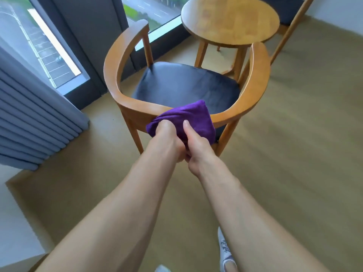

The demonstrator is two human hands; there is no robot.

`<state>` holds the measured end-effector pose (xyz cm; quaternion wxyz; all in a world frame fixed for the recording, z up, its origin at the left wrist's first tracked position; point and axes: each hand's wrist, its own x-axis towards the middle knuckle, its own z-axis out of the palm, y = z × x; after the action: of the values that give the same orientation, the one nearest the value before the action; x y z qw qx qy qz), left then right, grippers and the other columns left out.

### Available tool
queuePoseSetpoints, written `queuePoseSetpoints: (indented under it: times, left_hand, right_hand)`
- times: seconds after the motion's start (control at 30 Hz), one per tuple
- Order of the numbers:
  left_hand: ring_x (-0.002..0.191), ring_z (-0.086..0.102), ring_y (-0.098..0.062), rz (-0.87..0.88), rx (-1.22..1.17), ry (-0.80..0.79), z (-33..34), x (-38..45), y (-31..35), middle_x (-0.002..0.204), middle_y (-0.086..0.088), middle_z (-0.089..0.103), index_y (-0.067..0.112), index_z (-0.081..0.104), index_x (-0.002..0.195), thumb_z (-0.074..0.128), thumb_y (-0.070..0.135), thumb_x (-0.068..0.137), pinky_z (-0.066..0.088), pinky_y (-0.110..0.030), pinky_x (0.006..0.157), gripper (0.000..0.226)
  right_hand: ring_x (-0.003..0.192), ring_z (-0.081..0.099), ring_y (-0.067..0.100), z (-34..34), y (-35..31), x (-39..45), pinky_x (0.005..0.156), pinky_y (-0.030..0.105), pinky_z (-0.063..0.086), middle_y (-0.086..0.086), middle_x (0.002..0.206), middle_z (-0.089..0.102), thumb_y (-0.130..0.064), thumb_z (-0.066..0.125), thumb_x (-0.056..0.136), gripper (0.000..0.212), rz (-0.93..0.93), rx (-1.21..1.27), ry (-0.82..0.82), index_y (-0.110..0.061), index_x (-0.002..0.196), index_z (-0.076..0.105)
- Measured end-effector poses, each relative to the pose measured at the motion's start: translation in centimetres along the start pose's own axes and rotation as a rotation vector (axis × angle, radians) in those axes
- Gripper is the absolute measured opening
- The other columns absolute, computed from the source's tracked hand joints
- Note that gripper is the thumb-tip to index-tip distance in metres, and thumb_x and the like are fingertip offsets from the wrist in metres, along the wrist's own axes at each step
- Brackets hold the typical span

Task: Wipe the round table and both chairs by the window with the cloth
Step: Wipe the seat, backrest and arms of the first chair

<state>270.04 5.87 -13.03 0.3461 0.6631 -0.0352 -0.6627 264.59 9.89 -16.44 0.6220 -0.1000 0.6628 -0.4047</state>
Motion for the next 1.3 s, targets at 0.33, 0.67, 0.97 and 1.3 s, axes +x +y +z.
queuePoseSetpoints:
  times: [0.33,0.67,0.97,1.3]
  left_hand:
    - [0.086,0.07,-0.035,0.92,1.094,0.136,-5.2,0.7,6.4,0.084,-0.01,0.074,0.008,0.072,0.083,0.052,0.026,0.094,0.059,-0.043,0.079,0.029]
    - [0.114,0.059,-0.035,1.065,1.703,0.073,-3.8,7.4,8.4,0.111,-0.009,0.071,0.022,0.072,0.1,0.019,0.056,0.103,0.022,-0.054,0.119,0.063]
    - [0.077,0.061,-0.03,1.193,1.836,0.124,1.0,6.7,4.9,0.078,-0.006,0.064,0.014,0.061,0.074,0.033,0.035,0.099,0.044,-0.034,0.069,0.042]
    - [0.062,0.052,-0.029,1.192,1.999,0.321,1.0,6.4,4.4,0.055,0.002,0.046,0.017,0.054,0.054,0.038,0.034,0.093,0.029,-0.033,0.058,0.045]
  right_hand:
    - [0.123,0.053,0.033,5.2,-1.6,1.3,0.102,0.039,0.044,0.011,0.146,0.044,-0.064,0.064,0.081,0.094,-0.038,0.265,0.426,-0.006,0.146,0.028]
    - [0.135,0.037,0.033,2.0,-4.2,5.8,0.112,0.041,0.027,0.01,0.153,0.028,-0.049,0.062,0.087,0.087,-0.04,0.258,0.622,-0.007,0.15,0.019]
    - [0.13,0.046,0.03,-3.2,-5.6,9.4,0.104,0.035,0.04,0.01,0.149,0.039,-0.037,0.066,0.088,0.077,-0.25,0.176,0.725,-0.009,0.148,0.028]
    - [0.146,0.023,0.023,0.3,-3.2,6.7,0.102,-0.002,0.009,0.009,0.16,0.023,-0.028,0.065,0.093,0.083,-0.406,0.178,0.728,-0.006,0.155,0.015]
